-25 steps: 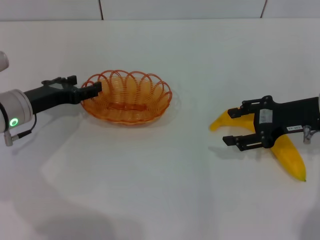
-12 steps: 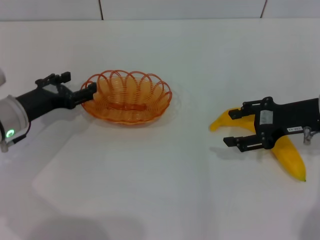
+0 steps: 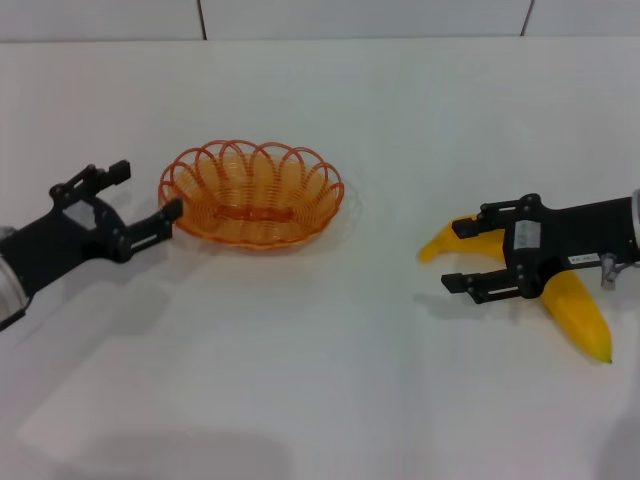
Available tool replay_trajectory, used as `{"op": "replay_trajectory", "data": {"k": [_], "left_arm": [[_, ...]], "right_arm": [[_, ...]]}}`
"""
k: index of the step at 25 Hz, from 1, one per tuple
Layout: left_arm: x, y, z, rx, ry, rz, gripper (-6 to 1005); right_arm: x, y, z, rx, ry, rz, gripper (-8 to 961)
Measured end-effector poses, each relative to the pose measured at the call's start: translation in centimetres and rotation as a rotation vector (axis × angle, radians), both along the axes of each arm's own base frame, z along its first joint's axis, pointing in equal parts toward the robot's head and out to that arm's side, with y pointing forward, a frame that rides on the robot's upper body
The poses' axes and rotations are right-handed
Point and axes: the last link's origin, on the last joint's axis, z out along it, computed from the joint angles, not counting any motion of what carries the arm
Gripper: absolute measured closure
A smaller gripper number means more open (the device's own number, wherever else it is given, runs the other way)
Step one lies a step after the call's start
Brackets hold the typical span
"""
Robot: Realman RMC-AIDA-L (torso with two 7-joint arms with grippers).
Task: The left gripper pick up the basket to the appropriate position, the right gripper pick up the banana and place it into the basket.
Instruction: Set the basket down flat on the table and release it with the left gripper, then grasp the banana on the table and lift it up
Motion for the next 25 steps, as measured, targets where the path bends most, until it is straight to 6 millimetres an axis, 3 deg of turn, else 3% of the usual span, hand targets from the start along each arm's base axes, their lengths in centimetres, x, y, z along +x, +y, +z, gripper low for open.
{"op": "replay_trajectory", "data": {"k": [12,21,25], "left_arm": [[-1.6,-3.8,0.4,-0.049,0.011,-0.047,120],[-1.5,-4.2,0.6,-0.052,-0.004,-0.062,119],[-1.4,-4.1,0.6,-0.053,-0.003,-0.064,120]], "right_arm": [[-1.3,0.8,0.3,0.035,0.041,0.036,198],[-3.0,0.4,2.1,0.104,0.025,0.03,199],[-4.8,0.1,1.7,0.131,-0.061,0.045,199]]}}
